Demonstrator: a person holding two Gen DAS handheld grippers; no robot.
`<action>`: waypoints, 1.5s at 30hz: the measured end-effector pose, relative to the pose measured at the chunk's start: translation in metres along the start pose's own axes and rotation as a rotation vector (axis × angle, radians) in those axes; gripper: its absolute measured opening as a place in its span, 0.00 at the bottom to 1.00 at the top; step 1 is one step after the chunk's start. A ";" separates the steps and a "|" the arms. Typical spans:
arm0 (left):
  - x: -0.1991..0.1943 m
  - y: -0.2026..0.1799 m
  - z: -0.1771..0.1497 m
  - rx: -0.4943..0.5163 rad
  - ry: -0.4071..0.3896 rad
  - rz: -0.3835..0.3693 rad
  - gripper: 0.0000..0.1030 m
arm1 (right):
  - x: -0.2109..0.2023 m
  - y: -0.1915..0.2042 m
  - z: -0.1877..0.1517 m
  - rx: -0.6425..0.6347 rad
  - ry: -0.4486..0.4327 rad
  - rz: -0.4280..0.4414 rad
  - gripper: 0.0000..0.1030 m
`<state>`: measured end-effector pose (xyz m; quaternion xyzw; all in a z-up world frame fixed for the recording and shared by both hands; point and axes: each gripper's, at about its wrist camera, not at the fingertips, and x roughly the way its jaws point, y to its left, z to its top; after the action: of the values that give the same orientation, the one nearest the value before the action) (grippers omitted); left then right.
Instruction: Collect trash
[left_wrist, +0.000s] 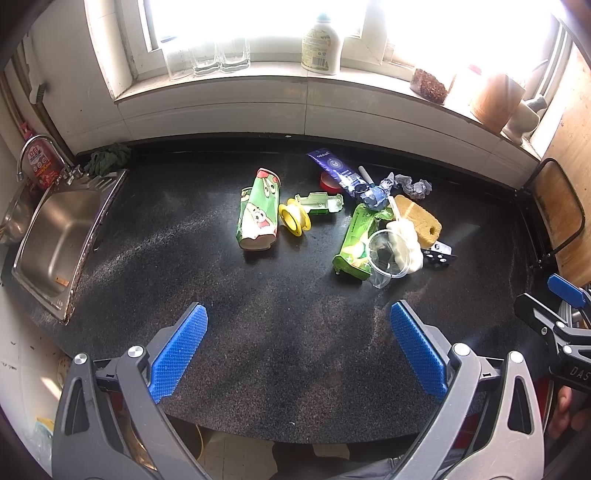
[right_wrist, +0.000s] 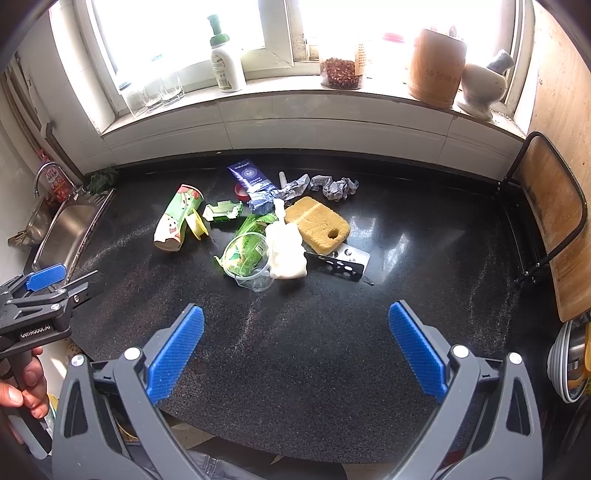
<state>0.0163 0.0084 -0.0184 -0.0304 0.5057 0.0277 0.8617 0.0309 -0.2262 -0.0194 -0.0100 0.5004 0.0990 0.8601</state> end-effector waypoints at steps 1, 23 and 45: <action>0.001 0.000 0.000 -0.001 0.001 0.000 0.94 | 0.000 0.000 0.000 0.000 -0.001 0.000 0.95; 0.053 0.025 0.029 -0.001 0.011 0.011 0.94 | 0.044 -0.033 0.043 -0.043 -0.038 -0.014 0.95; 0.250 0.070 0.077 0.035 0.113 0.040 0.93 | 0.264 -0.087 0.141 -0.042 0.147 -0.038 0.90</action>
<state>0.1995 0.0890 -0.2014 -0.0067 0.5544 0.0342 0.8315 0.2946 -0.2528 -0.1841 -0.0446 0.5599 0.0919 0.8223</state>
